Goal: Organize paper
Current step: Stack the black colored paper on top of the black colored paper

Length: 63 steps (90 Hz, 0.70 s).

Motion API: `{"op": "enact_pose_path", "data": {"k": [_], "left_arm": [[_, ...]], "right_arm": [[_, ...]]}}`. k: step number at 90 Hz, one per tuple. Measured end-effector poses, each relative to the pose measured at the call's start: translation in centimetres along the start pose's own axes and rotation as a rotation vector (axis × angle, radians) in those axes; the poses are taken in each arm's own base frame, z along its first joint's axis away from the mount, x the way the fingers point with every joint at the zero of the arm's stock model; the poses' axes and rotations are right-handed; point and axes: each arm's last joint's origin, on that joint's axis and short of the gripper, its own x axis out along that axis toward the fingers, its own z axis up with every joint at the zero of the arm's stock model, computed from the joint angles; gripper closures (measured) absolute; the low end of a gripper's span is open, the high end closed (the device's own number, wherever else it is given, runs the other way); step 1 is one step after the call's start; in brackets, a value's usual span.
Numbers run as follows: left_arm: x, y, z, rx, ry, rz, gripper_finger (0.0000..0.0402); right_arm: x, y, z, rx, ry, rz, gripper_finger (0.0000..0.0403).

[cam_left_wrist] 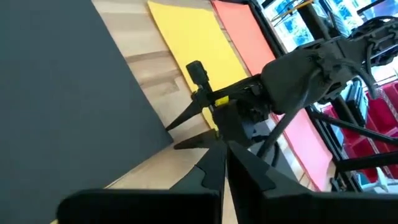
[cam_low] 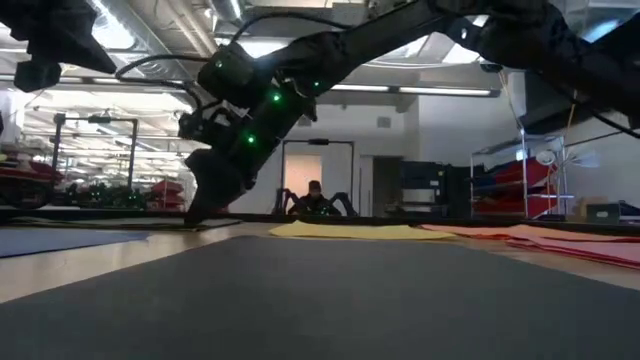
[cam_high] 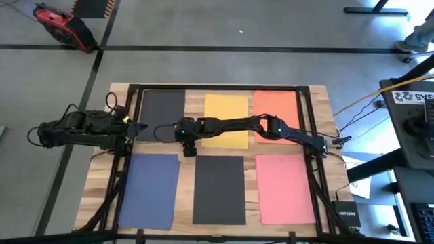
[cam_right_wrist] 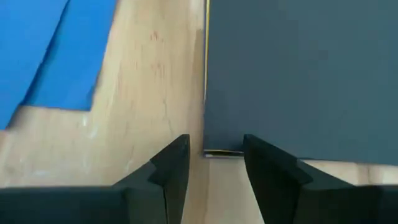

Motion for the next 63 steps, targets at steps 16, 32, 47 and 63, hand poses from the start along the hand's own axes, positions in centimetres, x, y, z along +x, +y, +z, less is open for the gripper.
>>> {"op": "enact_pose_path", "data": {"k": [16, 32, 47, 63], "left_arm": [[0.0, 0.0, 0.0, -0.005, 0.000, -0.001, 0.0402], [0.0, 0.0, 0.0, -0.011, 0.000, 0.000, 0.0402], [0.0, 0.0, 0.0, -0.013, -0.001, -0.001, 0.0402], [0.0, 0.0, 0.0, -0.016, -0.001, 0.000, 0.0402]], "right_arm": [[0.2, 0.0, -0.1, 0.000, 0.004, 0.002, 0.0281], [0.2, 0.1, -0.2, -0.001, 0.011, 0.008, 0.0346], [0.0, 0.2, -0.2, 0.007, 0.027, 0.014, 0.0398], [-1.2, -0.2, 0.9, 0.012, 0.035, 0.007, 0.0380]]}}
